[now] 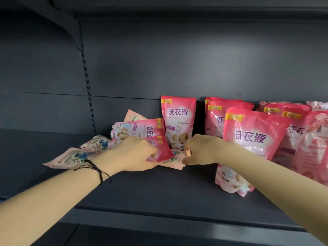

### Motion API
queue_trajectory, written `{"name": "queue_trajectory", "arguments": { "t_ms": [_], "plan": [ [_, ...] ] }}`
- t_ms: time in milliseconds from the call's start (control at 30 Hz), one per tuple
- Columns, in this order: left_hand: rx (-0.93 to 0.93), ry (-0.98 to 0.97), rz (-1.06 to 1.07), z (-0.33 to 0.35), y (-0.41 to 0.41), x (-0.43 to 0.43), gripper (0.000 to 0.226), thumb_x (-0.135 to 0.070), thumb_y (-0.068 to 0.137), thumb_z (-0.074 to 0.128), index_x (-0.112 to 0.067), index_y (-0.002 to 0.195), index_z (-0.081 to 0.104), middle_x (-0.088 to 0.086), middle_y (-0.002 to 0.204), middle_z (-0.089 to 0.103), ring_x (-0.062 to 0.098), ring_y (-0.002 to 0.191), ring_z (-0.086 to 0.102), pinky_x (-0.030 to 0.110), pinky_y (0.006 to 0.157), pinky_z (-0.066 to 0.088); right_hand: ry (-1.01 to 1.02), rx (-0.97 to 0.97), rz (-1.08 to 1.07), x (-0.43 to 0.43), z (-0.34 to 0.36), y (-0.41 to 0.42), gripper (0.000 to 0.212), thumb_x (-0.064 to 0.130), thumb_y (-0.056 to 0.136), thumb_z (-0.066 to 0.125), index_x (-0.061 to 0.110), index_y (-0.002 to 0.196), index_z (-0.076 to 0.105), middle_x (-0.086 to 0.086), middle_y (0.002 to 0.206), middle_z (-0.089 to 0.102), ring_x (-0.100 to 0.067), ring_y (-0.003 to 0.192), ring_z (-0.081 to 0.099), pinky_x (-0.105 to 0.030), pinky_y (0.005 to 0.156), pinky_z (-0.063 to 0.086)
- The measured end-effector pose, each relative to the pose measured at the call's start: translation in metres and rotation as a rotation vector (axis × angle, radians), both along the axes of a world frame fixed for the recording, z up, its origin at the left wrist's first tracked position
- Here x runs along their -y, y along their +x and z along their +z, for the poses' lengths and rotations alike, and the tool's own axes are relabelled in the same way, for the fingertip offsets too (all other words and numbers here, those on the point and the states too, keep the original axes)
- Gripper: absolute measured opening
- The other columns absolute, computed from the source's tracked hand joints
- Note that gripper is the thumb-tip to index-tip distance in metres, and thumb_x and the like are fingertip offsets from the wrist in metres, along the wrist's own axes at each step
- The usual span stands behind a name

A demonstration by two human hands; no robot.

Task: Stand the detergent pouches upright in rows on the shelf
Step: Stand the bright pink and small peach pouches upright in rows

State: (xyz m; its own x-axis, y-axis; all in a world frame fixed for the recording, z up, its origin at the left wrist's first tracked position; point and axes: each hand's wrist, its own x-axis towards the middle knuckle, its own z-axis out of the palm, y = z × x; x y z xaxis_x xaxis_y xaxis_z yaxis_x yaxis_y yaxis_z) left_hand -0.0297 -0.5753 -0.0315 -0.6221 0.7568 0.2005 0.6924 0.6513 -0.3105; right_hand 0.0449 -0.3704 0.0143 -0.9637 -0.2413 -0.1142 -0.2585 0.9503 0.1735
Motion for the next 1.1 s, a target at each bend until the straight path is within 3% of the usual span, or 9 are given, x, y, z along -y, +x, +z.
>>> {"name": "queue_trajectory", "arguments": {
  "t_ms": [133,233,400,533,633,767,867,1000,1100],
  "plan": [
    [-0.037,0.010,-0.044,0.007,-0.027,0.020,0.027,-0.044,0.087,0.045,-0.019,0.079,0.053,-0.008,0.072,0.056,0.018,0.076,0.056,0.035,0.075,0.049,0.013,0.022,-0.080,0.020,-0.001,-0.034,0.038,0.035,0.093,0.054,0.004,0.114,0.061,-0.010,0.111,0.064,-0.027,0.098,0.062,-0.042,0.087,0.053],
    [-0.037,0.029,-0.031,0.017,-0.050,0.039,0.025,-0.044,0.085,0.046,-0.024,0.082,0.060,-0.008,0.070,0.055,0.016,0.076,0.053,0.032,0.071,0.049,0.035,0.028,-0.111,0.030,0.000,-0.058,0.035,0.035,0.092,0.055,0.006,0.107,0.065,-0.009,0.106,0.067,-0.027,0.095,0.063,-0.036,0.078,0.054],
    [0.005,0.033,-0.009,0.026,-0.084,0.052,0.031,-0.052,0.089,0.043,-0.026,0.089,0.060,-0.010,0.080,0.056,0.015,0.077,0.049,0.034,0.079,0.049,-0.018,-0.004,-0.143,0.043,-0.001,-0.095,0.040,0.035,0.094,0.052,0.012,0.061,0.051,-0.003,0.065,0.057,-0.018,0.061,0.054,-0.026,0.052,0.037],
    [0.054,0.096,-0.043,0.017,-0.102,0.038,0.024,-0.053,0.089,0.046,-0.032,0.080,0.052,-0.013,0.077,0.048,0.015,0.084,0.052,0.029,0.063,0.038,-0.126,0.046,-0.213,0.043,-0.021,-0.119,0.034,0.031,0.098,0.043,0.009,0.074,0.054,-0.001,0.065,0.053,-0.013,0.056,0.050,-0.022,0.051,0.036],
    [0.096,0.132,-0.064,0.009,-0.111,0.024,0.027,-0.052,0.089,0.046,-0.029,0.089,0.058,-0.014,0.083,0.055,0.014,0.091,0.056,0.031,0.069,0.044,-0.170,0.037,-0.238,0.043,-0.035,-0.137,0.031,0.029,0.100,0.040,0.009,0.082,0.055,0.001,0.066,0.049,-0.011,0.056,0.046,-0.020,0.052,0.039],
    [0.323,0.316,-0.068,-0.001,-0.127,0.014,0.029,-0.048,0.091,0.051,-0.024,0.102,0.063,-0.010,0.097,0.060,0.011,0.093,0.054,0.033,0.082,0.048,-0.227,-0.052,-0.274,0.037,-0.050,-0.151,0.030,0.031,0.095,0.046,0.018,0.068,0.047,0.004,0.067,0.048,-0.019,0.069,0.055,-0.033,0.068,0.050],
    [0.439,0.406,-0.053,-0.012,-0.141,0.008,0.031,-0.044,0.091,0.054,-0.022,0.111,0.062,-0.007,0.111,0.061,0.010,0.101,0.054,0.027,0.086,0.043,-0.350,-0.107,-0.336,0.032,-0.055,-0.151,0.035,0.025,0.092,0.047,0.021,0.058,0.042,0.004,0.064,0.046,-0.022,0.075,0.053,-0.035,0.071,0.046],
    [0.642,0.629,-0.012,-0.015,-0.153,0.004,0.043,-0.039,0.090,0.060,-0.016,0.126,0.056,-0.007,0.125,0.056,0.010,0.116,0.054,0.029,0.103,0.041,-0.428,-0.251,-0.324,0.034,-0.048,-0.142,0.023,0.020,0.091,0.045,0.018,0.070,0.053,-0.001,0.079,0.059,-0.026,0.080,0.060,-0.030,0.064,0.042],
    [0.849,0.854,-0.101,-0.008,-0.151,0.005,0.022,-0.024,0.091,0.063,-0.024,0.113,0.062,-0.010,0.117,0.063,0.003,0.110,0.059,0.020,0.099,0.044,-0.410,-0.431,-0.221,0.039,-0.025,-0.134,0.014,0.018,0.093,0.046,0.016,0.080,0.051,-0.005,0.086,0.061,-0.029,0.081,0.061,-0.031,0.061,0.041]
  ]
}}
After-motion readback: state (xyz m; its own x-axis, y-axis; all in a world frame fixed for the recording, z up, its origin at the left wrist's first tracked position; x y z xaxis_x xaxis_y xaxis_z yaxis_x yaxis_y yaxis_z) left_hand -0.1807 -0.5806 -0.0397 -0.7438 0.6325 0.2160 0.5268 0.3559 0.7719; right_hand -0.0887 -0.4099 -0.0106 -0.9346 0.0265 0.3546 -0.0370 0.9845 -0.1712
